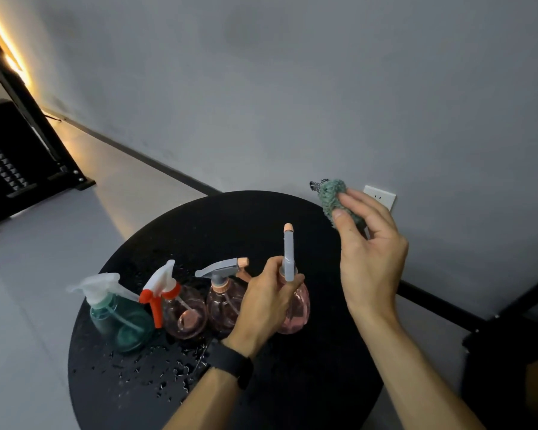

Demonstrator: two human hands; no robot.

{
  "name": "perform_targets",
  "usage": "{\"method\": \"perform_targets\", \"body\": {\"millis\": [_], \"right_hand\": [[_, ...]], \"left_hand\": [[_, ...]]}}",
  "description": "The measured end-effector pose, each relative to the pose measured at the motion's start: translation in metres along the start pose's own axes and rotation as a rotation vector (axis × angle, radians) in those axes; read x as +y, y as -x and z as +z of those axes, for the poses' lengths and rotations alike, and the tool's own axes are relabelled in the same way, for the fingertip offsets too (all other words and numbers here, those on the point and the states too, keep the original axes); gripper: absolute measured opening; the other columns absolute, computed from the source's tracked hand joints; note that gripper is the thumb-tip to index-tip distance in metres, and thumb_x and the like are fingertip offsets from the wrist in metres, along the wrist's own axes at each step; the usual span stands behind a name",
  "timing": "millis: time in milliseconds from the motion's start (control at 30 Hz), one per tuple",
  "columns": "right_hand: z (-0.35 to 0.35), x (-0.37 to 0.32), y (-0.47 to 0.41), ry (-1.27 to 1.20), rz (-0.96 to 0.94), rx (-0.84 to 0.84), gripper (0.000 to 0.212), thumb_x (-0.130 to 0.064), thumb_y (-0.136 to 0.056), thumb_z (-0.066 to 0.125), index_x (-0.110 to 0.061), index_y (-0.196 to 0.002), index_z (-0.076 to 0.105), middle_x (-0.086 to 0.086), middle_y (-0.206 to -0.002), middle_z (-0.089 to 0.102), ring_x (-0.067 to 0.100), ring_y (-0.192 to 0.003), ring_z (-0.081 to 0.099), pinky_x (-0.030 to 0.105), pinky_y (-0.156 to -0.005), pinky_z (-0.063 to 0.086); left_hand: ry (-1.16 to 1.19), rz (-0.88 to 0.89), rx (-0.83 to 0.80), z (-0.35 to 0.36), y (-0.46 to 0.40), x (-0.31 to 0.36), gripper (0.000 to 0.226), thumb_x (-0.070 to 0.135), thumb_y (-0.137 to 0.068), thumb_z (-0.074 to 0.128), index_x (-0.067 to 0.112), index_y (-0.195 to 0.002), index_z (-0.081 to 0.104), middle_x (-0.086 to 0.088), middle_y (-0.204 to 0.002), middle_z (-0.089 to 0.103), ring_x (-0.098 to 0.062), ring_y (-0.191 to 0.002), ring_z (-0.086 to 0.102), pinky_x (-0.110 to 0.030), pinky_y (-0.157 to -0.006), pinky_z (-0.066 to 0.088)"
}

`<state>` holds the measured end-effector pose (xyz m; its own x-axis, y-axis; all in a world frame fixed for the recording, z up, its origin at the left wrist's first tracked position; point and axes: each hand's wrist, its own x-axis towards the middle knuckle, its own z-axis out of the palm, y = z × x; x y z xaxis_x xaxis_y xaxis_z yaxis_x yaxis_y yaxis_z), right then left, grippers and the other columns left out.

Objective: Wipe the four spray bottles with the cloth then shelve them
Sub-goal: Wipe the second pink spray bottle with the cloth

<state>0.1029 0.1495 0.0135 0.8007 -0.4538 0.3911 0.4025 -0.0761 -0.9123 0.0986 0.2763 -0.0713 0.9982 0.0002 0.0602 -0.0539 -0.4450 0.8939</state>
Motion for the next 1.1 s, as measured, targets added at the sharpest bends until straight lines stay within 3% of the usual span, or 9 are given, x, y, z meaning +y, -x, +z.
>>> {"method": "perform_targets", "body": {"millis": [133,267,433,533,733,867,967,1100], "right_hand": [[-0.001,0.005,-0.001,0.010,0.011,-0.003,0.027,-0.005,-0.088,0.067,-0.026,-0.104,0.070,-0.009,-0.114,0.067,-0.005,-0.106,0.060,0.001,-0.079,0.042],[-0.002,0.008,-0.002,0.028,0.026,-0.006,0.024,-0.006,-0.088,0.068,-0.023,-0.104,0.072,-0.012,-0.113,0.066,-0.005,-0.106,0.060,0.001,-0.079,0.042],[-0.003,0.012,-0.003,0.031,0.039,-0.004,0.023,-0.006,-0.087,0.068,-0.021,-0.103,0.074,-0.013,-0.113,0.067,-0.005,-0.105,0.061,0.002,-0.079,0.043],[-0.003,0.013,-0.004,0.038,0.038,-0.005,0.022,-0.005,-0.088,0.068,-0.020,-0.103,0.074,-0.014,-0.112,0.066,-0.007,-0.104,0.060,0.001,-0.078,0.042],[-0.005,0.017,-0.004,0.052,-0.002,-0.009,0.023,-0.004,-0.087,0.067,-0.019,-0.103,0.074,-0.013,-0.112,0.066,-0.008,-0.104,0.059,0.001,-0.078,0.042],[-0.005,0.022,-0.001,0.205,-0.204,-0.002,0.021,-0.002,-0.087,0.068,-0.012,-0.105,0.075,-0.010,-0.115,0.066,-0.003,-0.108,0.060,0.014,-0.092,0.048],[-0.005,0.027,0.002,0.300,-0.422,0.010,0.019,0.003,-0.086,0.067,-0.002,-0.102,0.074,0.004,-0.116,0.067,0.011,-0.110,0.062,0.016,-0.098,0.046],[-0.003,0.028,0.005,0.346,-0.567,-0.012,0.018,0.005,-0.086,0.066,0.003,-0.102,0.074,0.013,-0.115,0.067,0.022,-0.111,0.063,0.020,-0.100,0.047]], "left_hand": [[0.040,-0.022,0.017,0.006,-0.005,-0.003,0.014,0.025,-0.098,0.062,0.020,-0.106,0.052,0.002,-0.073,0.061,-0.008,-0.056,0.053,-0.028,-0.054,0.047],[0.021,-0.012,0.039,0.008,-0.010,-0.006,0.016,0.024,-0.098,0.061,0.015,-0.109,0.052,0.006,-0.077,0.058,-0.005,-0.060,0.052,-0.021,-0.059,0.046],[-0.002,-0.001,0.038,0.010,-0.013,-0.010,0.012,0.023,-0.099,0.058,0.016,-0.103,0.050,0.003,-0.073,0.054,-0.010,-0.060,0.048,-0.030,-0.061,0.046],[-0.024,0.019,0.045,0.012,-0.012,-0.012,0.011,0.021,-0.100,0.058,0.015,-0.101,0.049,0.003,-0.074,0.054,-0.008,-0.059,0.047,-0.022,-0.058,0.042],[-0.026,0.018,0.049,0.014,-0.012,-0.014,0.011,0.016,-0.099,0.058,0.015,-0.099,0.047,0.003,-0.076,0.053,-0.006,-0.061,0.047,-0.021,-0.058,0.044],[-0.023,-0.015,0.074,0.014,-0.012,-0.013,0.011,0.017,-0.099,0.059,0.017,-0.101,0.048,0.003,-0.079,0.056,-0.007,-0.065,0.051,-0.019,-0.060,0.046],[-0.084,-0.033,0.076,0.014,-0.013,-0.010,0.015,0.017,-0.097,0.061,0.014,-0.104,0.049,-0.003,-0.085,0.062,-0.012,-0.070,0.057,-0.020,-0.062,0.047],[-0.111,-0.095,0.040,0.008,-0.011,0.000,0.018,0.013,-0.097,0.060,0.013,-0.112,0.050,-0.006,-0.095,0.065,-0.022,-0.085,0.064,-0.026,-0.070,0.051]]}}
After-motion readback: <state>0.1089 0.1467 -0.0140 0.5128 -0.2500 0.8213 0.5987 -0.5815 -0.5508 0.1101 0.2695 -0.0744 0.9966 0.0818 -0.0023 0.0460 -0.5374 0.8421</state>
